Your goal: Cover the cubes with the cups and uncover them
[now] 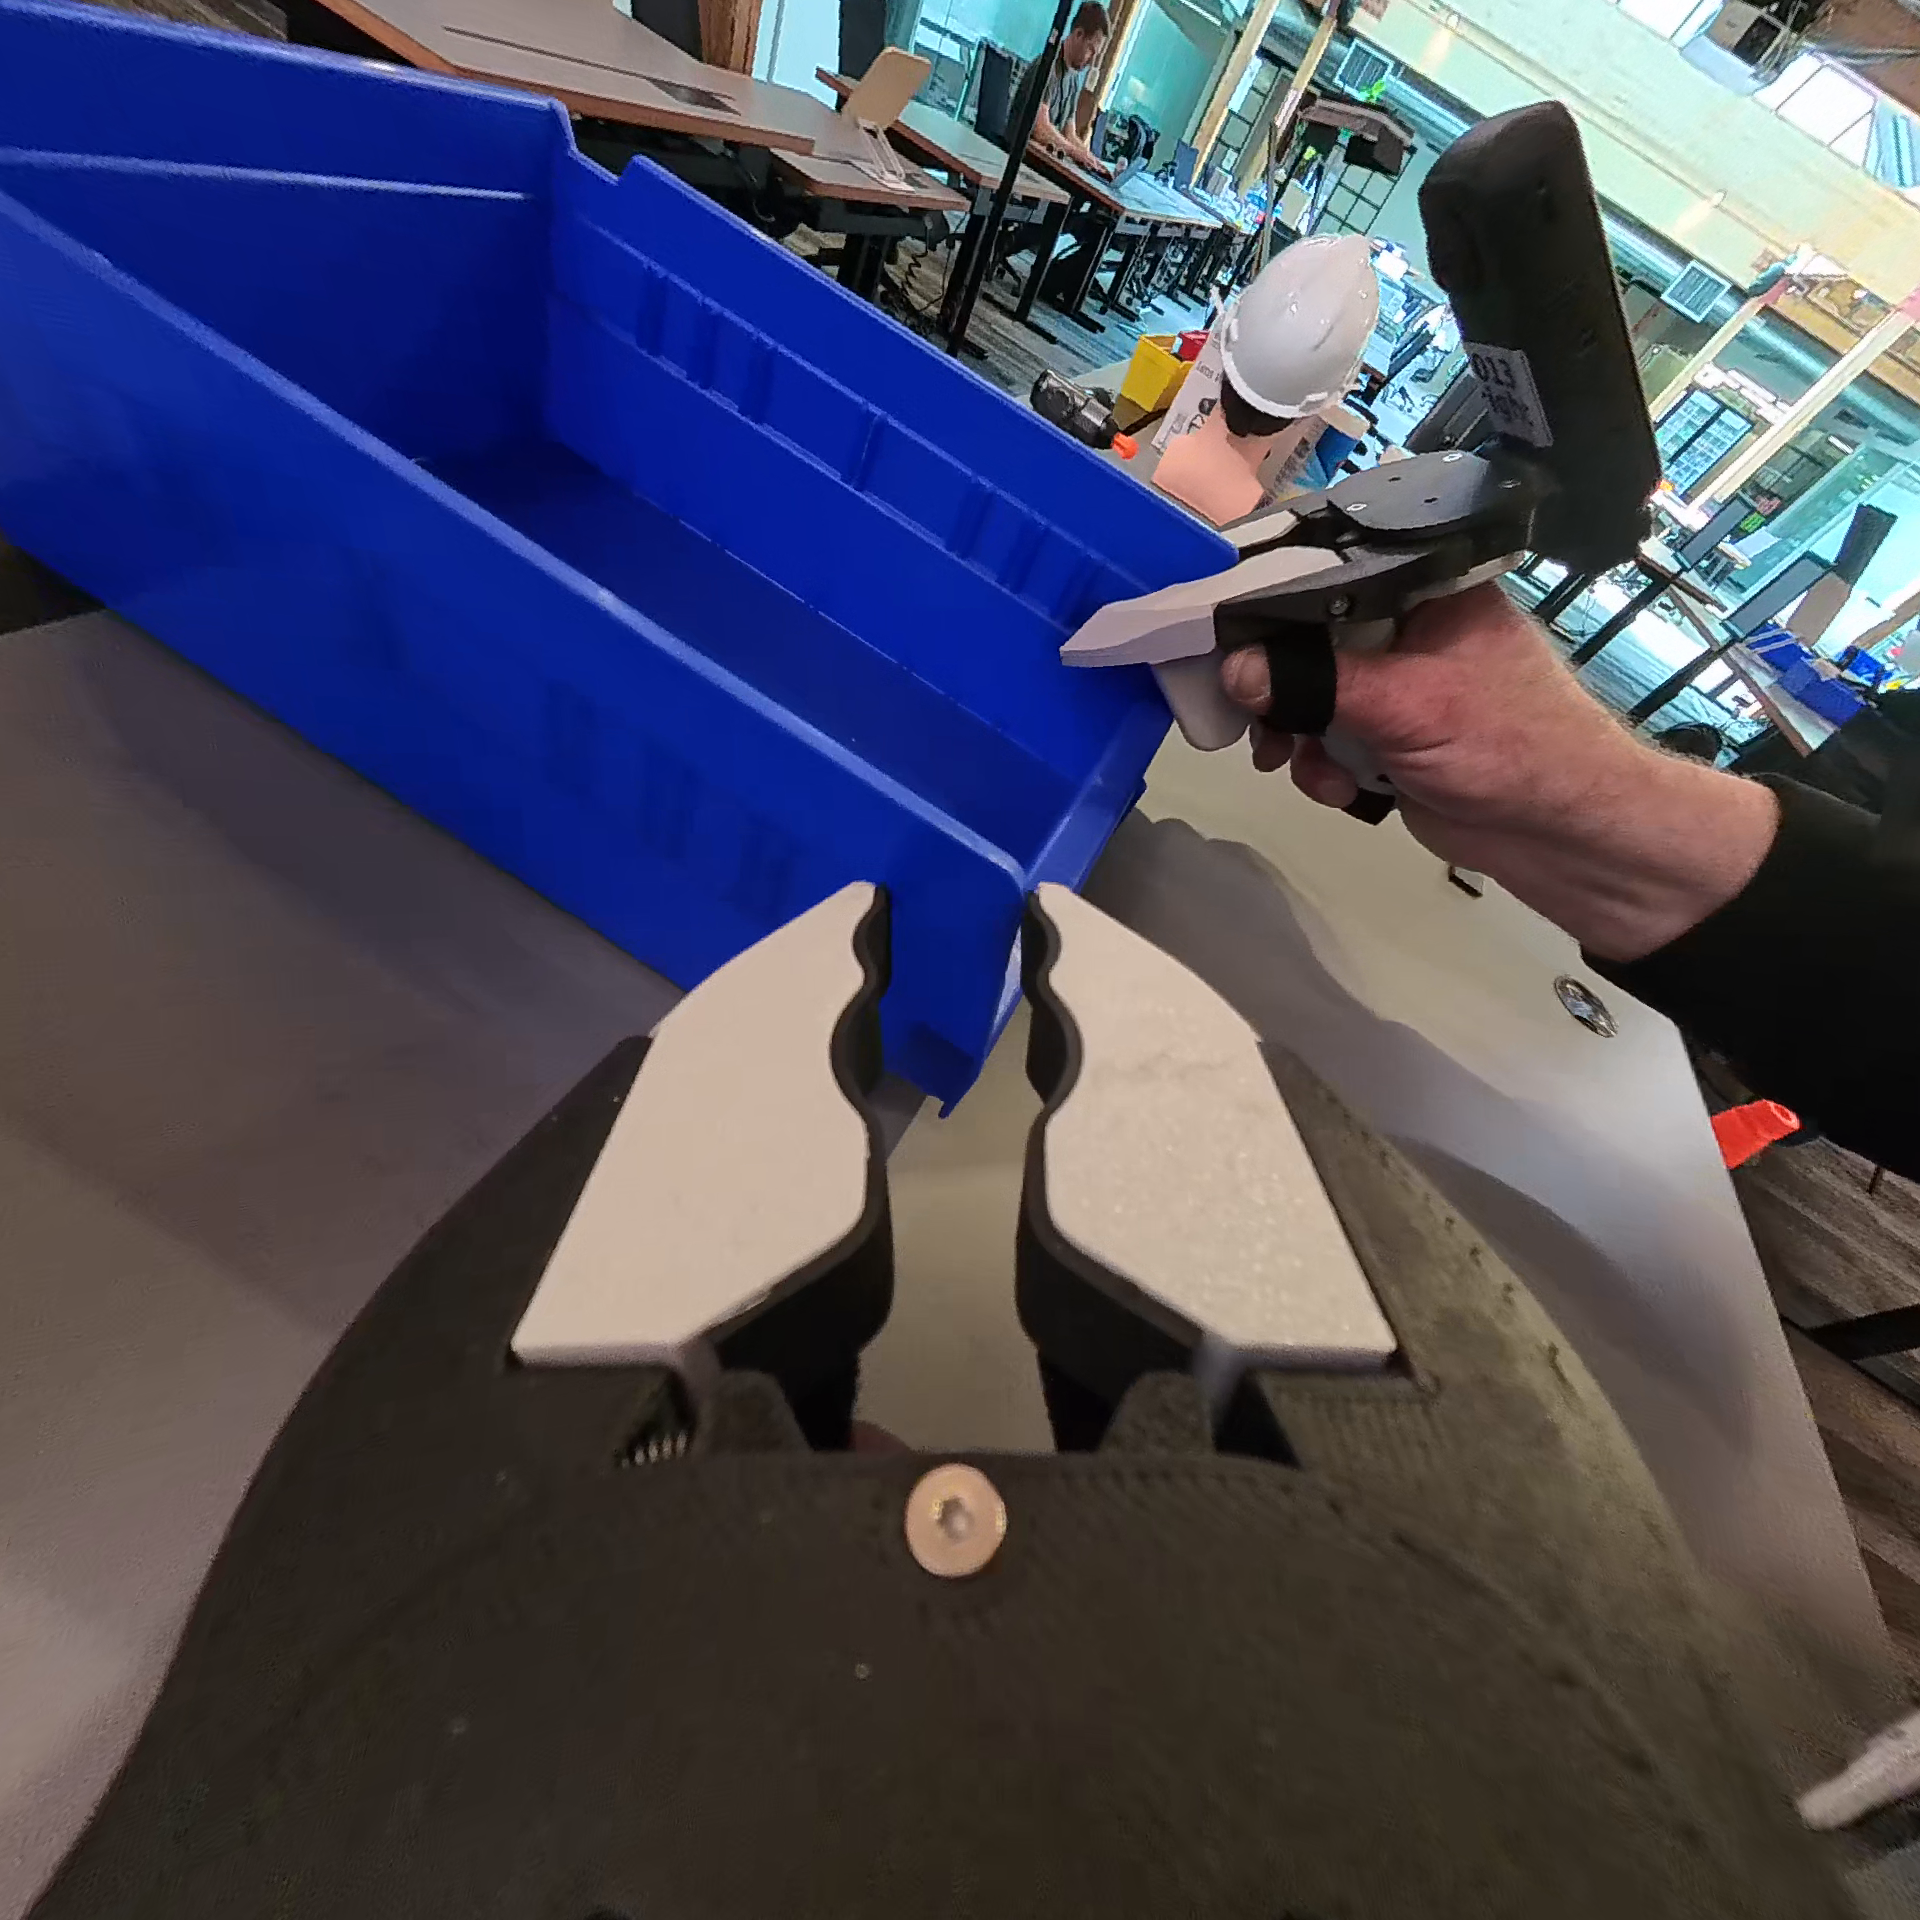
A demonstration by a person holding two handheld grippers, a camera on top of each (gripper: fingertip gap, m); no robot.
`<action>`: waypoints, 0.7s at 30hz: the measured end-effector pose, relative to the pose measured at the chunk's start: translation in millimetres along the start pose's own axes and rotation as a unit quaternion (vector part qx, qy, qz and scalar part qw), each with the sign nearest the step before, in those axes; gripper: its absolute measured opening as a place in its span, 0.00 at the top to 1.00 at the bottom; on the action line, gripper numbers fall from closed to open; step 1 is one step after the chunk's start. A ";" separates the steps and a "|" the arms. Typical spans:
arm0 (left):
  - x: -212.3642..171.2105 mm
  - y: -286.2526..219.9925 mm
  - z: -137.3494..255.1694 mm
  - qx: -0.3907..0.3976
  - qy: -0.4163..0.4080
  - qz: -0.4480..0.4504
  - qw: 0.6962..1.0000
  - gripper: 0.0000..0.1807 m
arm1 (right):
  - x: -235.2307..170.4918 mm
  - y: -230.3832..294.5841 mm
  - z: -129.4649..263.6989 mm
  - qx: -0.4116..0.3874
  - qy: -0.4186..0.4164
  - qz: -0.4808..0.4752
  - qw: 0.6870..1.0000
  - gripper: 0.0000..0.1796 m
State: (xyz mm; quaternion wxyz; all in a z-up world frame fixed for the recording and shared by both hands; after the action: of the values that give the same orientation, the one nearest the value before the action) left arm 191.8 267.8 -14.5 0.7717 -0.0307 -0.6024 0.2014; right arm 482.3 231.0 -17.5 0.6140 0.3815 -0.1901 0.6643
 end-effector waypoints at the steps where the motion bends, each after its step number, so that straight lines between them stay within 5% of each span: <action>1: 0.7 1.7 -0.7 0.000 0.000 0.001 1.000 0.87 | 1.4 -0.5 -1.4 0.000 0.000 0.001 1.000 0.91; 3: 1.6 4.8 -1.5 0.001 -0.002 0.003 1.000 0.87 | 3.4 -1.2 -3.5 0.000 0.000 0.003 1.000 0.91; 7: 13.0 2.8 14.4 -0.010 -0.066 -0.001 0.998 0.84 | 3.7 -8.3 7.9 -0.022 -0.002 0.008 1.000 0.59; 14: 5.9 -0.9 81.7 0.042 -0.083 -0.020 0.995 0.78 | -3.5 27.6 62.1 -0.006 -0.061 0.066 0.996 0.61; 21: -35.6 9.4 165.5 0.143 -0.017 -0.034 0.989 0.80 | -28.1 141.6 47.6 0.109 -0.055 0.134 0.983 0.66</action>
State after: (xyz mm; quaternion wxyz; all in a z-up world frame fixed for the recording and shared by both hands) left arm 26.4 231.7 -4.8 0.7642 0.1045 -0.5811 0.2595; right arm 358.0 153.2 22.6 0.4627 0.4537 -0.1992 0.7351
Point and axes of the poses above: each gripper's, where its closed fingertips meet, z back along the fingers, x out of its top, y = z × x across the jaws, the point moved 9 cm from there along z, back along the fingers, and after that the axes turned 6 degrees about -z, right-handed, at the moved point
